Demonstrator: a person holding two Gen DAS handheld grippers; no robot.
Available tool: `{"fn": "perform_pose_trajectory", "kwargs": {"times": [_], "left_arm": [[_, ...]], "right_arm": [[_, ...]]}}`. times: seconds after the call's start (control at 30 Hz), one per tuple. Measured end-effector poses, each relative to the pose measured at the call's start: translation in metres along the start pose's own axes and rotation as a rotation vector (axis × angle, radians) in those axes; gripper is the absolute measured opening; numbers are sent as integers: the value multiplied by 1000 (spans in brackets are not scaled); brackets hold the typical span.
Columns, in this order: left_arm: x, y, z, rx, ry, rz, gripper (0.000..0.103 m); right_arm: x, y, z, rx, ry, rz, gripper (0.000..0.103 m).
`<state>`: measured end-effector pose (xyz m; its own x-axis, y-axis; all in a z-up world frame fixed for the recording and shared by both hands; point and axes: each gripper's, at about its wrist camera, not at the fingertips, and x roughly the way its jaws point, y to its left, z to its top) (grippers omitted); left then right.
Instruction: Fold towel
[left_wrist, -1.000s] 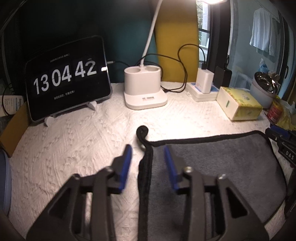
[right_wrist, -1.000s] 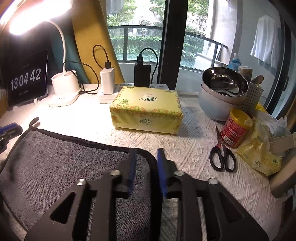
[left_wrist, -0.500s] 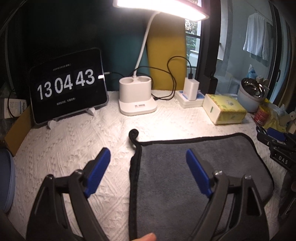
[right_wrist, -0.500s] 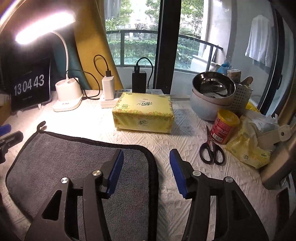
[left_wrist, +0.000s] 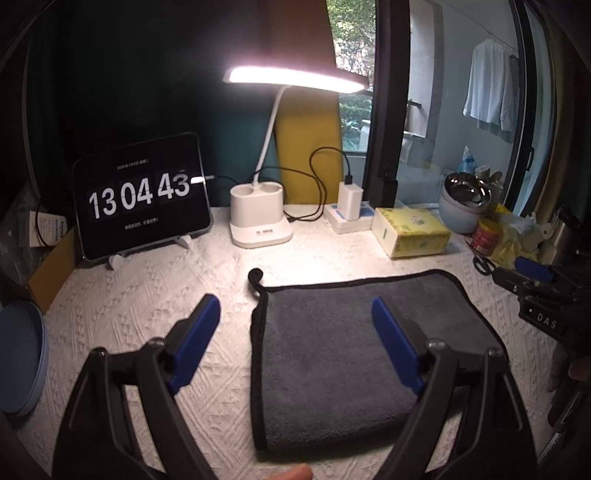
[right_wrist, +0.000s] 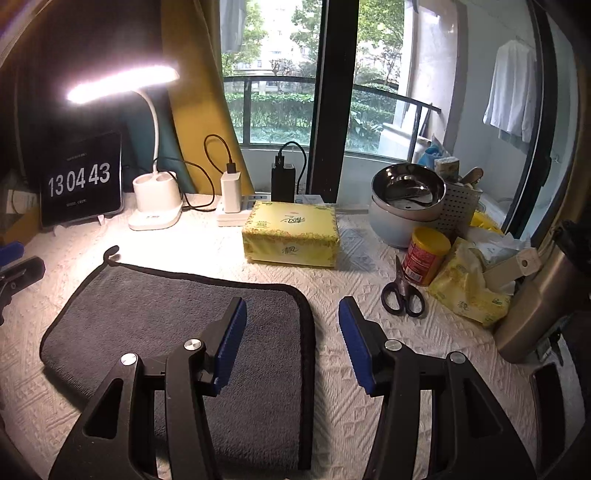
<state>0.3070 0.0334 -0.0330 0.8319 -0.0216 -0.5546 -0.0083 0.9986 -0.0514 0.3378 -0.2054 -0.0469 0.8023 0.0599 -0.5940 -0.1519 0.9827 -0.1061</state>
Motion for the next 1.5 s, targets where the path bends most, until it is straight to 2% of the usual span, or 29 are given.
{"fn": "perform_pose_trajectory", "kwargs": {"times": [0.57, 1.17, 1.5], "left_arm": [[-73, -10, -20, -35, -52, -81, 85], [-136, -14, -57, -53, -112, -55, 85], [-173, -17, -84, -30, -150, -65, 85]], "right_arm": [[-61, 7, -19, -18, -48, 9, 55], [-127, 17, -55, -37, -104, 10, 55], [-165, 31, -76, -39, -167, 25, 55]]}}
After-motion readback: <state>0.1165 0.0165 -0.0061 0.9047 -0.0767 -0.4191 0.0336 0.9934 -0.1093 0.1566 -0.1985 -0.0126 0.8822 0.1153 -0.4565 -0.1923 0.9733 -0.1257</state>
